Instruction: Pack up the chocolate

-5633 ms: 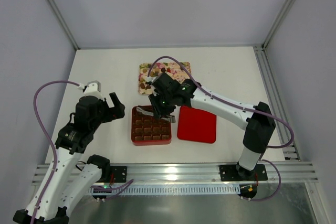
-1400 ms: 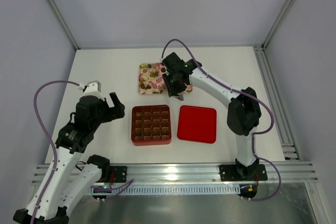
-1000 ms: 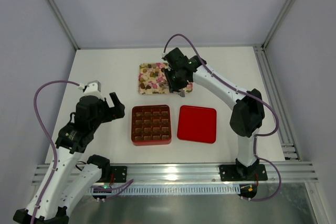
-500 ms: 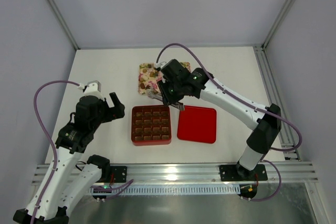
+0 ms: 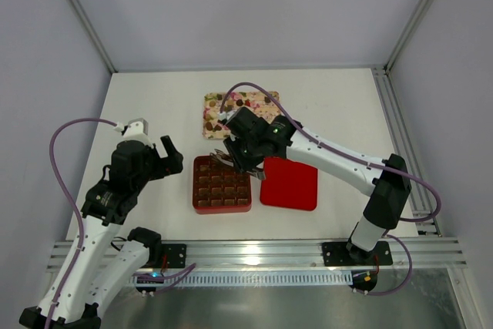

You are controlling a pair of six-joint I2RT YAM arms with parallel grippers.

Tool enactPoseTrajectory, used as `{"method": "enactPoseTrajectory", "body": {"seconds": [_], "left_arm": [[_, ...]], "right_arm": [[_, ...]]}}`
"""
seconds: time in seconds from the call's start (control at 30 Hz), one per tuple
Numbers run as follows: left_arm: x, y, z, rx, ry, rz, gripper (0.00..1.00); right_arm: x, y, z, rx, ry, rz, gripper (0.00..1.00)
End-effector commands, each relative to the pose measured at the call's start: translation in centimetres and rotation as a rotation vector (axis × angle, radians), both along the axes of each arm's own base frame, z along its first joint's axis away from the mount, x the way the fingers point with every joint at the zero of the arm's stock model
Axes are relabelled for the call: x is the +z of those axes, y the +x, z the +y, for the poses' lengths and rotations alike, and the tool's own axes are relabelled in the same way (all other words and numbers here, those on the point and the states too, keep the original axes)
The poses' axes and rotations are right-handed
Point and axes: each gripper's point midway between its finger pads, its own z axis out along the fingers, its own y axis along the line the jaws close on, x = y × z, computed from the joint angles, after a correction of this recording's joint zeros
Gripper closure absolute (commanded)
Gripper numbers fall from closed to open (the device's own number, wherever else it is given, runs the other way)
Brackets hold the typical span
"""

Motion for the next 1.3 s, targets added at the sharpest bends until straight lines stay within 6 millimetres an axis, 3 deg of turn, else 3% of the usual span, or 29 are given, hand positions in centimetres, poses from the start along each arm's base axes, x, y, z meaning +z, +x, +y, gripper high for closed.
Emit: {"method": "enactPoseTrajectory", "body": {"seconds": [0.0, 0.87, 1.03, 1.27], "left_arm": [[0.4, 0.3, 0.2, 0.008, 0.003, -0.02, 0.0], [0.4, 0.3, 0.1, 0.007, 0.003, -0.02, 0.0], [0.4, 0.4, 0.3, 0.018, 0.008, -0.022, 0.0], [0.6, 0.4, 0.6, 0.032, 0.011, -0.031, 0.0]], "right_arm": [[0.8, 0.5, 1.2, -0.009, 0.047, -0.032, 0.7], [0.4, 0.1, 1.4, 0.0, 0.034, -0.03, 0.57], [2.2, 0.9, 1.0, -0.016, 0.05, -0.073, 0.56], [5.3, 4.7, -2.2, -0.109, 0.077, -0.086, 0.56]]}}
